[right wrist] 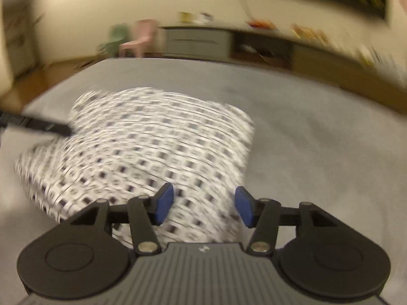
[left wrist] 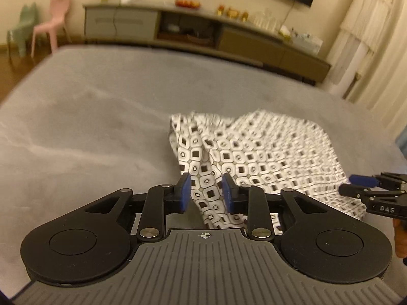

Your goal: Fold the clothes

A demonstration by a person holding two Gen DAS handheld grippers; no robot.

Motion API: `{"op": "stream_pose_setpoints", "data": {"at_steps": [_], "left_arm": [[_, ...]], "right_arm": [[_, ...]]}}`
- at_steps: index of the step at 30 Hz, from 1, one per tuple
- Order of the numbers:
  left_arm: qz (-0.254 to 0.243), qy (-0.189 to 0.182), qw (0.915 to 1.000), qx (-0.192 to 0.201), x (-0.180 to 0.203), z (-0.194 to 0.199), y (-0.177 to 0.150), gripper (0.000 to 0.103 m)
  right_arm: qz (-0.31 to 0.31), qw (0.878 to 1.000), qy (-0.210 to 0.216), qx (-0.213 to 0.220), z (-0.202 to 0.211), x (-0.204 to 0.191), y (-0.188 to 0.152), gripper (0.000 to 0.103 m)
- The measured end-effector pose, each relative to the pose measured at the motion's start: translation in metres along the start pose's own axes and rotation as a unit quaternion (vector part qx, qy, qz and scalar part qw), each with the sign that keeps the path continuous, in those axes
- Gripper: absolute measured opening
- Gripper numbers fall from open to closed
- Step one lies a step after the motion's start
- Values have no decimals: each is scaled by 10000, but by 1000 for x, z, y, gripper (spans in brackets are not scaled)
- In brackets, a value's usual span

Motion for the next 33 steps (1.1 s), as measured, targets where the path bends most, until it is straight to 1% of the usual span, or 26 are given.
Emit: {"op": "stream_pose_setpoints", "data": {"at_steps": [1,3,4,6,7,9,10,11,13,15,16,17,18,19,20,22,23,26,27,28,30,33], "left_arm": [[-69,-129,9998,128,6,12,2,11],[-345,-611,9973,221,28,31,-1,12],[-529,-664,9963,91,38,30,-7,16],[-896,-762,9929,-175,56,28,-21,13],[-1032,-679,9917,-363,58,23,-30,12],[-1155,-546,9900,-606,55,15,-46,8],[-1102,-557,9907,-572,50,16,-49,5],[-1046,-571,9914,-534,46,17,-51,5],[-1038,-557,9916,-529,44,20,-51,5],[-1053,-538,9919,-474,49,24,-45,5],[-1057,-543,9920,-417,51,25,-41,5],[-1057,-606,9919,-369,53,27,-41,5],[-1057,-670,9916,-321,54,30,-40,7],[-1057,-734,9913,-274,55,33,-39,10],[-1056,-798,9909,-226,56,36,-38,11],[-1153,-614,9903,-467,54,25,-49,10],[-1199,-566,9898,-526,53,23,-55,10],[-1209,-614,9895,-501,50,21,-58,10],[-1230,-622,9892,-500,49,21,-59,10],[-1294,-635,9883,-494,49,21,-60,10],[-1423,-662,9864,-482,50,22,-62,10],[-1312,-727,9865,-661,47,20,-54,10]], "right_arm": [[-47,9999,-113,-19,6,3,0,39],[-83,9998,78,173,21,-9,5,39],[-99,9994,188,278,29,-15,8,39],[-19,9978,461,468,39,-34,12,39],[157,9973,567,429,36,-43,9,39],[529,9952,756,313,28,-62,2,40],[719,9956,596,106,19,-62,-6,39],[667,9965,483,112,17,-54,-13,46],[307,9988,361,127,19,-32,-15,46],[131,9998,158,50,24,-19,-16,45],[42,9999,99,7,26,-13,-15,44],[-1,10000,-16,10,31,-11,-14,39],[-13,9999,-59,82,39,-10,-16,36],[-15,9998,11,209,48,-14,-17,36],[-17,9993,128,344,54,-21,-14,36],[76,9988,333,364,49,-35,-15,36],[126,9983,435,365,46,-42,-16,36],[275,9962,738,367,37,-63,-19,35],[325,9953,839,367,34,-70,-20,33],[375,9942,939,368,31,-78,-21,33],[598,9926,968,426,32,-77,-25,36],[661,9938,861,225,40,-59,-22,39]]}}
Point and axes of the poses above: each gripper's, at about its wrist camera, not at the fingertips, and z roughly against the way its jaws point, x to its right, y to its top, the point moved 2 cm from there along -z, roughly the way its jaws point, and after that the axes turned 14 degrees about x, right-handed, at the moved point
